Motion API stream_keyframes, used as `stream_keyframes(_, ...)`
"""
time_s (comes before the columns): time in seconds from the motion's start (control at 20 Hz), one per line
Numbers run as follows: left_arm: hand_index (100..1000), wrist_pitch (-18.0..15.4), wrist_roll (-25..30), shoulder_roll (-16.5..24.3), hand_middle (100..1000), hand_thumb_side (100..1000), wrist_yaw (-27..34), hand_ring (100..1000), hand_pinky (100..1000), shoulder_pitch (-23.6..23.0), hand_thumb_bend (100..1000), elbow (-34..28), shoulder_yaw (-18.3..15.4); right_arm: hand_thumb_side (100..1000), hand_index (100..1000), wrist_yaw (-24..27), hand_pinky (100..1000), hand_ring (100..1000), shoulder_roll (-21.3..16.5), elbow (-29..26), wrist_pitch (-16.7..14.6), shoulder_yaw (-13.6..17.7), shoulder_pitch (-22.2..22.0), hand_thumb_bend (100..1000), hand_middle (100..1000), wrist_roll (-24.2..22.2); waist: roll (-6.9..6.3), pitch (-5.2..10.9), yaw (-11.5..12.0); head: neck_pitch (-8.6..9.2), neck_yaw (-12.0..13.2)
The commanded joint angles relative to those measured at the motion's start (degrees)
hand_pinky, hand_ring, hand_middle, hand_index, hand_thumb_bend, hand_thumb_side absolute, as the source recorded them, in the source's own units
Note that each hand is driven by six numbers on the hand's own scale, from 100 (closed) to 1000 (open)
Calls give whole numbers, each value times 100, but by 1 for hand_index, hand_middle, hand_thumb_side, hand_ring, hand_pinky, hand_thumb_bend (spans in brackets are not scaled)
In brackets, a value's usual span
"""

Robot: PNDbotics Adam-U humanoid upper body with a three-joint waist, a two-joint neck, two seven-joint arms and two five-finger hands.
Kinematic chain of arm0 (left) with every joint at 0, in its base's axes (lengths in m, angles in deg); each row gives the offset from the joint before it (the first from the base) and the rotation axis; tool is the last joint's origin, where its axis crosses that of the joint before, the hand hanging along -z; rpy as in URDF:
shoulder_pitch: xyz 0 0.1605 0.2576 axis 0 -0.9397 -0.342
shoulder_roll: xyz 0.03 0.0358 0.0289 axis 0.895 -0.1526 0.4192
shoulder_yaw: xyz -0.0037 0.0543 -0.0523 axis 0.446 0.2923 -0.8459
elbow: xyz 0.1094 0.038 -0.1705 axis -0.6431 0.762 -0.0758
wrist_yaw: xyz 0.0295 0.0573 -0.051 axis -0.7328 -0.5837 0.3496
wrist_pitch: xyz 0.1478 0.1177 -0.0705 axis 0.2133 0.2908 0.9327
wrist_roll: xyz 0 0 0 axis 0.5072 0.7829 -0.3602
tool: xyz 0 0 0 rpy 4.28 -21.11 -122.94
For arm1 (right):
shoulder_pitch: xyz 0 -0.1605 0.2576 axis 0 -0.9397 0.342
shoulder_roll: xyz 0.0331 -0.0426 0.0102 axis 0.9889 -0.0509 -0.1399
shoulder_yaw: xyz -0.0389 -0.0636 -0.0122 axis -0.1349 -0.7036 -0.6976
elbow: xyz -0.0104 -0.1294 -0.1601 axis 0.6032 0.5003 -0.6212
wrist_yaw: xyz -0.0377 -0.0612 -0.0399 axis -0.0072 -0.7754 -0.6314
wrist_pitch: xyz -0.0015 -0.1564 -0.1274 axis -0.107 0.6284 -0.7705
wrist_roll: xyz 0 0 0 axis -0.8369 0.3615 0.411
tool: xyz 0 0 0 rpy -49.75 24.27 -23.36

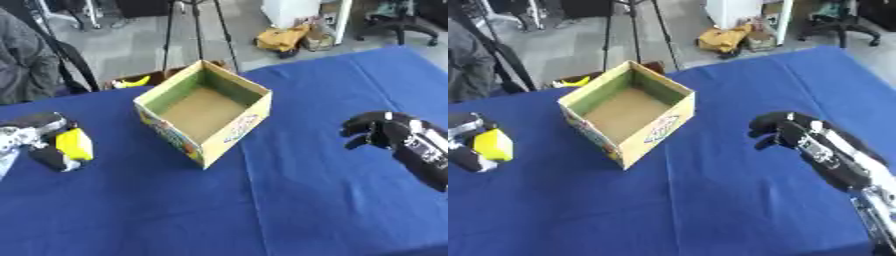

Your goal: Pick up objects on the table and place them in the box.

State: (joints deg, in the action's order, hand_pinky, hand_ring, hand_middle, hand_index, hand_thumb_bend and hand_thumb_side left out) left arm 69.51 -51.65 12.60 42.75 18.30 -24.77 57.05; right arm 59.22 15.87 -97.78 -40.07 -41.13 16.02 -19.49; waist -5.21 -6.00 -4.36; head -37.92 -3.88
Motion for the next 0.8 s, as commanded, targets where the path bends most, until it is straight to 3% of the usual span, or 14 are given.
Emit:
stream_keyframes(0.05, 573, 98, -59, 147, 428, 198, 56, 450, 535, 328, 100, -414, -21, 790, 830, 7, 709, 790, -131, -29, -2, 53, 25, 100, 762, -2, 24, 100, 3, 38, -16)
stream_keyframes(0.35, 581, 390, -571, -514, 435, 201, -424, 456, 545, 797, 100, -391, 65, 793, 830, 51, 709, 790, -113, -26, 18, 4, 51, 100, 762, -52, 38, 130, -120, 102, 76)
stream_keyframes(0.8, 606, 882, -1694, -1703, 454, 199, -1789, 475, 564, 1132, 100, 586, -49, 797, 831, 53, 709, 790, -118, -49, 55, -125, 223, 100, 762, -203, -47, 23, -476, 207, 213)
